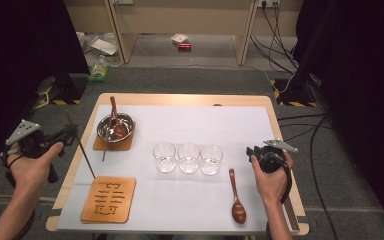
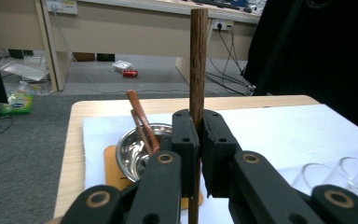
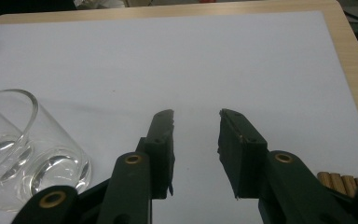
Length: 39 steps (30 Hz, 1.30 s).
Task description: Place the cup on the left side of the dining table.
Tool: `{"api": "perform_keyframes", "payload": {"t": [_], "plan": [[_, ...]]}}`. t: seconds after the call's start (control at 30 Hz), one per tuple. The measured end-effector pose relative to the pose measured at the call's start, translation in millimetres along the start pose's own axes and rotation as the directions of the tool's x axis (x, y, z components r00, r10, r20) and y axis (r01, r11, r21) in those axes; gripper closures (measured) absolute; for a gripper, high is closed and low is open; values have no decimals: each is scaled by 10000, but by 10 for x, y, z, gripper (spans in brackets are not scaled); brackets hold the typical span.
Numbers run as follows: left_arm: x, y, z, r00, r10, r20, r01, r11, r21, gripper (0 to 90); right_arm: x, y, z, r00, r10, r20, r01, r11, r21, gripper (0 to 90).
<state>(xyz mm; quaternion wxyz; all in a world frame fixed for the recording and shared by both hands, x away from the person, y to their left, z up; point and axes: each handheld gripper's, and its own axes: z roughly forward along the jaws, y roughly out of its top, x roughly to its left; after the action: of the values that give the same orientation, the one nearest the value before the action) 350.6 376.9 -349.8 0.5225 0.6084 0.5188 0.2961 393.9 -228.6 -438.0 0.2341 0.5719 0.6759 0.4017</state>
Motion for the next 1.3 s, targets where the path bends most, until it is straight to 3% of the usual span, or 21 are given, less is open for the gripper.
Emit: {"api": "perform_keyframes", "payload": {"t": [0.37, 0.57, 0.93, 1.3], "plan": [[219, 30, 349, 9988, -20, -483, 50, 9981, 614, 844, 5, -59, -15, 10000, 16, -31, -16, 10000, -15, 658], [213, 93, 598, 9992, 147, -371, -111, 9954, 947, 844, 14, -82, -14, 10000, 16, -89, -16, 10000, -69, 658], [251, 120, 1054, 9987, 27, -505, 54, 9872, 1595, 844, 2, -94, -18, 9999, -41, -98, 40, 10000, -77, 658], [393, 57, 1408, 9949, -625, -796, 769, 9783, 1925, 845, 5, -113, 0, 10000, 23, -83, -23, 10000, -2, 658]]}}
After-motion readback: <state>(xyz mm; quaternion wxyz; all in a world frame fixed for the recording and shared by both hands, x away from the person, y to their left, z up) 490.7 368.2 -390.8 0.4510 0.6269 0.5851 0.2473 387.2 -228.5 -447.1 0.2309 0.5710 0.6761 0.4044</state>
